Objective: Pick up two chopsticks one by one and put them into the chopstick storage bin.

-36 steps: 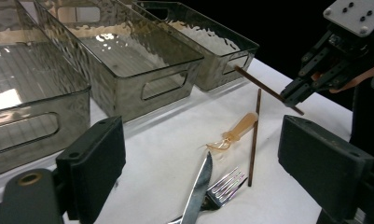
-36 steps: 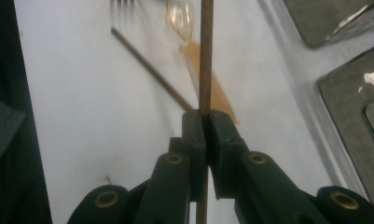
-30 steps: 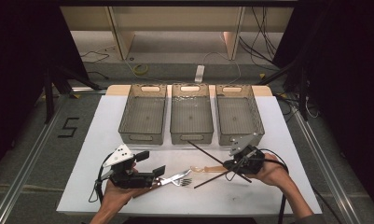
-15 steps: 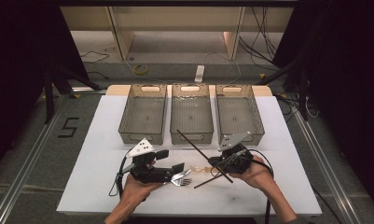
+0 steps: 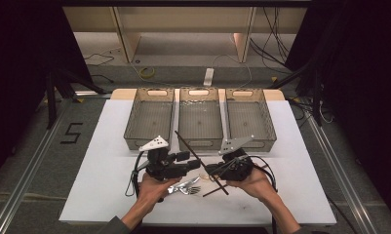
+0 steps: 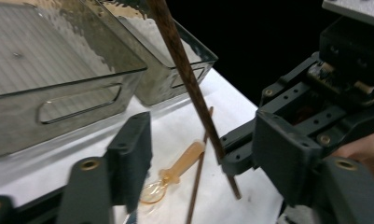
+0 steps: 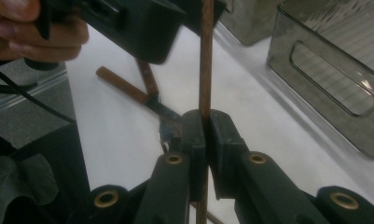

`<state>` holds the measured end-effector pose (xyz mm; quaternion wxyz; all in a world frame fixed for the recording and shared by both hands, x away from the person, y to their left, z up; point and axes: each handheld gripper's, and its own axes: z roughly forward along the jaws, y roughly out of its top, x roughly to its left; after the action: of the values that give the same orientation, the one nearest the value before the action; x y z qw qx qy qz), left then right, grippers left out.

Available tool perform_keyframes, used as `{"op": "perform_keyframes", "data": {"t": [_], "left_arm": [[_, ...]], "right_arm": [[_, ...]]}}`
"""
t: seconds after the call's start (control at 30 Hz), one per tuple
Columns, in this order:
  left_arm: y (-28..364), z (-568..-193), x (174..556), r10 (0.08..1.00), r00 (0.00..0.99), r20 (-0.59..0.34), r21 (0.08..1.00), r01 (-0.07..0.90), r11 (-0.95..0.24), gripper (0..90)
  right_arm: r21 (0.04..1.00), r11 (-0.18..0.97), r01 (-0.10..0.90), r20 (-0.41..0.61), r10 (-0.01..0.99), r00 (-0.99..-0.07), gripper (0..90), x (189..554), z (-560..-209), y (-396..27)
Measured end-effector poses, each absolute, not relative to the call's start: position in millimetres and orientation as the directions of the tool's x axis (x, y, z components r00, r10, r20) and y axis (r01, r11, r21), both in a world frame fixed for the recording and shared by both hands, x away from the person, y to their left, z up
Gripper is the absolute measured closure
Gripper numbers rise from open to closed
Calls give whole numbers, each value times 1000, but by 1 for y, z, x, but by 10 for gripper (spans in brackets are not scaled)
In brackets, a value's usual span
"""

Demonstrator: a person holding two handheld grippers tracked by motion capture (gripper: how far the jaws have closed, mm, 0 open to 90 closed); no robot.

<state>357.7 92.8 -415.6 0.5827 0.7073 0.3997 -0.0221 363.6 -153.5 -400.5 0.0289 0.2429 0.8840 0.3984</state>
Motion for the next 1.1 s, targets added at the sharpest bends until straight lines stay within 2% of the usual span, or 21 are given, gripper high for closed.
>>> {"op": "perform_keyframes", "data": {"t": [0.33,0.6,0.87,1.1], "left_arm": [[93,-419,363,493,677,-546,781,624,9,636],[94,-419,364,463,679,-569,771,637,13,780],[96,-417,365,419,685,-596,759,651,15,840],[107,-404,369,445,693,-568,769,639,-14,843]], "right_arm": [[739,540,402,157,442,-883,860,362,-400,-144],[748,540,387,147,434,-889,859,360,-398,-140],[755,527,389,161,426,-890,836,359,-397,-141],[762,515,393,158,441,-883,586,357,-390,-153]]}}
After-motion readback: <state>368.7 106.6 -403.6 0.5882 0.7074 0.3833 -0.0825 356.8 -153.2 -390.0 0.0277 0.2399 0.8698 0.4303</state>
